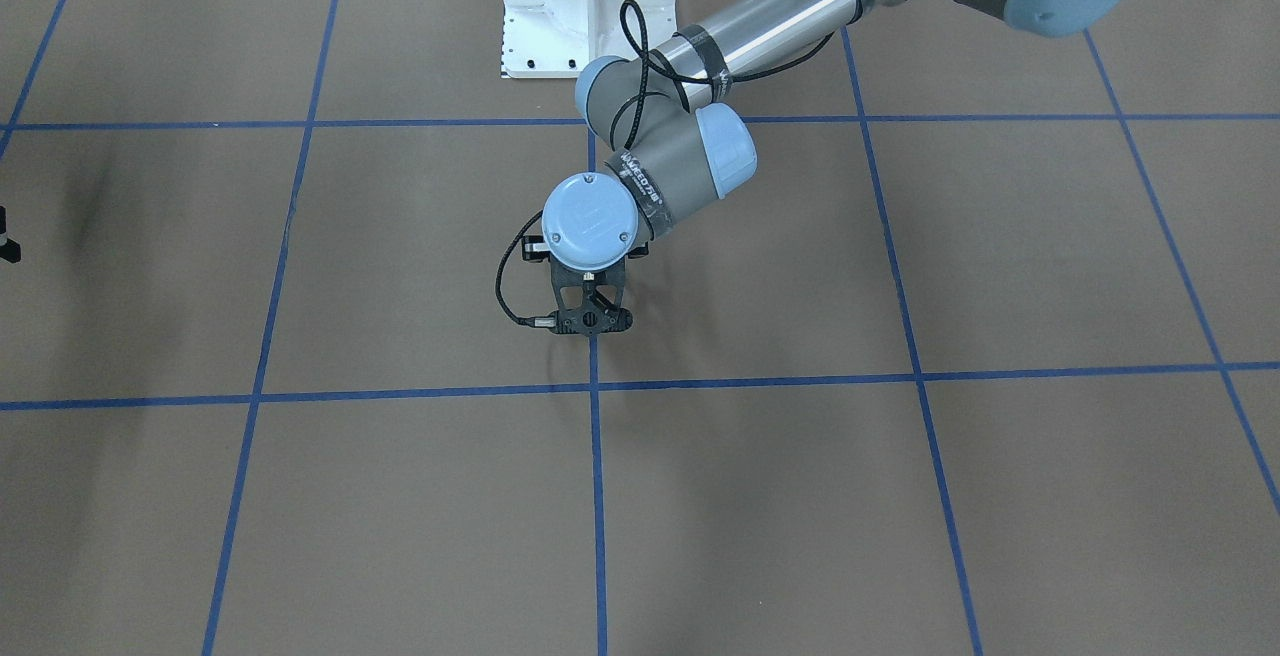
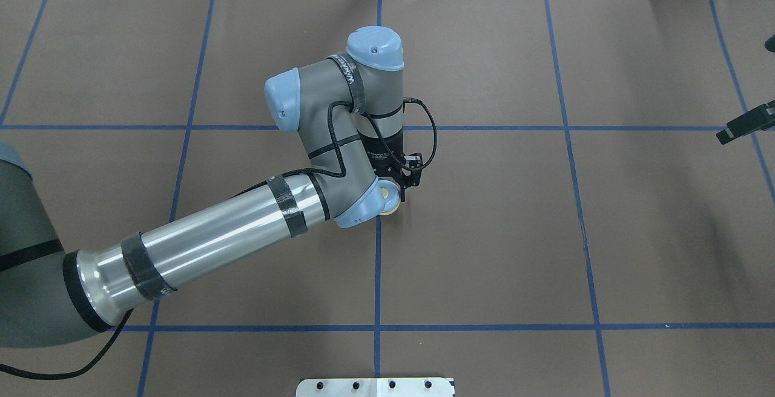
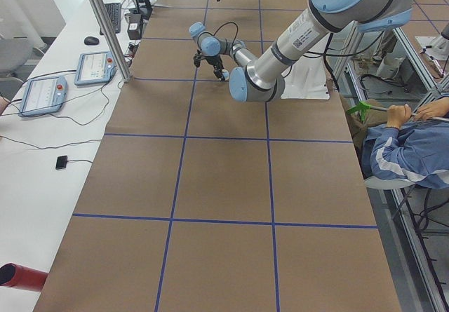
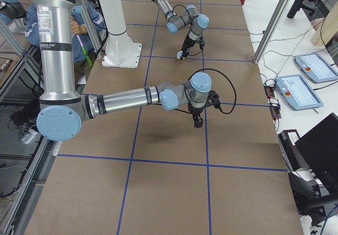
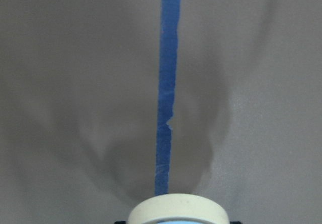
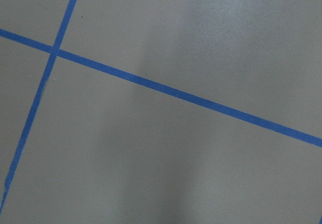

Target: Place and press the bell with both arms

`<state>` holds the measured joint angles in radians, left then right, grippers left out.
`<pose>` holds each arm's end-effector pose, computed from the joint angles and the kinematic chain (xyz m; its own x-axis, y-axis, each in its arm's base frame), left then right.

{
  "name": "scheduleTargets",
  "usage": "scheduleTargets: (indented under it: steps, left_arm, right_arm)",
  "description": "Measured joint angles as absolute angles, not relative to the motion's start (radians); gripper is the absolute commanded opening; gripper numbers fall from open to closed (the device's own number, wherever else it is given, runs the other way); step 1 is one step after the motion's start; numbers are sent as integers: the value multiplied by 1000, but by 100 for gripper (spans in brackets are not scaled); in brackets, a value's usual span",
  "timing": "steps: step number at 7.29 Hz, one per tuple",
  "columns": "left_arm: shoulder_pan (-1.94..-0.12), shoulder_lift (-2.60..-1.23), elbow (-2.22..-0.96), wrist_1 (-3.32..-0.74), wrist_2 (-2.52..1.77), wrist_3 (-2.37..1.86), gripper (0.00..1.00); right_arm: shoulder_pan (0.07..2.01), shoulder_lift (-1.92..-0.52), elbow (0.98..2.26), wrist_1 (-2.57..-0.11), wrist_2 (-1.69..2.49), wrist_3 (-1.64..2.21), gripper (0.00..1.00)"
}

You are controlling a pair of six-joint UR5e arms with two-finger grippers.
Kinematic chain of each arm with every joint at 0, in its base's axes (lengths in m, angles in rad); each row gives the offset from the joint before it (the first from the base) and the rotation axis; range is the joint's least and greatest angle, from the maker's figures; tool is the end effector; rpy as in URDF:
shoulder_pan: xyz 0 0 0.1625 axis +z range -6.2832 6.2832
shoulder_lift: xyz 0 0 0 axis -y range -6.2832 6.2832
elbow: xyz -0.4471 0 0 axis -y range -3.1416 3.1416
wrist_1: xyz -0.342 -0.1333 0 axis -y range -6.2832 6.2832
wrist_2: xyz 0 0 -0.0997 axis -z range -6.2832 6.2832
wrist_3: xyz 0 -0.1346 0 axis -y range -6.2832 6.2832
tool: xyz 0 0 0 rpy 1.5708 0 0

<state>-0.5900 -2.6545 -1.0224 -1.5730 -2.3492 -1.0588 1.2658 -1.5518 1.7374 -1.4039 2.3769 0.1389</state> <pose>0.6631 -0.4907 0.2286 0.6700 -0.0288 -0.7418 -0.2648 0.9243 -0.2750 -0.1067 -0.4595 0.5994 0.6189 -0.3173 0.7185 0.1980 0.9483 0.2482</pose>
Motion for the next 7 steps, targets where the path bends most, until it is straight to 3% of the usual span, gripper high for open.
scheduleTargets:
  steps: [2,3,4,7]
  left_arm:
    - [-589,-2651,-1021,-1573,-2348,-1060,64]
    - [-589,-2649,-1020,-1573,-2348,-1060,74]
    - [-587,-2647,-1020,-1572,-2348,-1060,100]
    - [-576,-2645,-1024,-1574,-2323,-1062,100]
  right_arm:
    - [1264,-1551,1735,-1404,2380,140,100]
    - [1264,-1551,1734,-1404,2380,140,100]
    - [1264,-1551,1734,-1404,2381,141,100]
    - [1257,-1531,1735,-1403,2380,157,100]
